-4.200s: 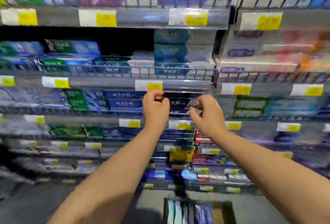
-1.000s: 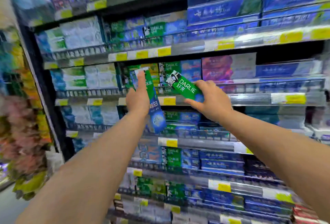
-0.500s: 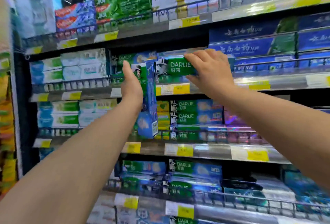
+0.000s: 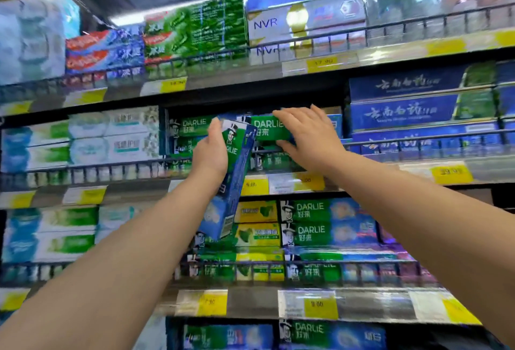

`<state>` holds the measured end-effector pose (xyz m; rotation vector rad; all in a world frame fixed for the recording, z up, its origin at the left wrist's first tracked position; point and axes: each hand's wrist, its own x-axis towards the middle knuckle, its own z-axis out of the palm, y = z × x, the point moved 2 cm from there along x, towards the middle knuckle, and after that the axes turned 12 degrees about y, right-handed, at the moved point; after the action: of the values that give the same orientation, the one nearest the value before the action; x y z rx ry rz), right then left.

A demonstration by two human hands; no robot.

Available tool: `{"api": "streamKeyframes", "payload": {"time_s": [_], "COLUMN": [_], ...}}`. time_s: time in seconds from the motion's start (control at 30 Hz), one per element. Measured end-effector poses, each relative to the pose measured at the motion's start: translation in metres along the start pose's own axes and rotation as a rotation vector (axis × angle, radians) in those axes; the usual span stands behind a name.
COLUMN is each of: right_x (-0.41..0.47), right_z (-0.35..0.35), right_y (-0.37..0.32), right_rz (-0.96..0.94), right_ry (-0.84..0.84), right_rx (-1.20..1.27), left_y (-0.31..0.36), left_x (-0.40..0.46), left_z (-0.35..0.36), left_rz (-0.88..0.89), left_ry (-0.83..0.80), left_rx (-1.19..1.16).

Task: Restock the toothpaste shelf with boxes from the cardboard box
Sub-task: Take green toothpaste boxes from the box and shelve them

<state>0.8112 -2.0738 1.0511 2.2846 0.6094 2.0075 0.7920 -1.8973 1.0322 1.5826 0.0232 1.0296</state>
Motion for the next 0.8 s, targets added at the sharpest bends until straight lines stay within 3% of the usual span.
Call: {"api": "streamKeyframes", "payload": {"time_s": [0.13,0.4,0.47,0.53,0.63,0.7,0.8], "right_x": [0.001,-0.005,-0.005,-0.01,-0.032,-0.048,-0.061], "right_z": [0.004,-0.001,-0.008,-0.019,-0.026,-0.027,-0.026], "right_y": [0.005,0.014,0.007,-0.007,-0.032,-0.048,-0.058], "right_rz": [0.075,0.072,0.146,0.342,0.481,0.464,0.493], "right_ry": [-0.069,-0.006,0.063,0.09,-0.115,-0.287,-0.388], "right_rx": [-0.014,-0.076,0.072,0.381,0.759,0.827,0.89], "left_y": [0.004,0.011,0.009,0.008,0.013,0.015,0.014], "left_x": [0.004,-0.009,-0.007,-0.003,0.001,0.001,0.004], "left_z": [0.008,0.016,0.013,0.004,-0.007,-0.012,-0.018], "left_rz": [0.0,0.064,0.032,-0.09,-0.237,-0.271,-0.329], "left_ry": [-0.087,-0.183,-0.087,0.032,0.127,0.157,0.165], "left_rx": [0.046,-0.027,-0.165,-0.355,-0.574,-0.655,-0.748]}}
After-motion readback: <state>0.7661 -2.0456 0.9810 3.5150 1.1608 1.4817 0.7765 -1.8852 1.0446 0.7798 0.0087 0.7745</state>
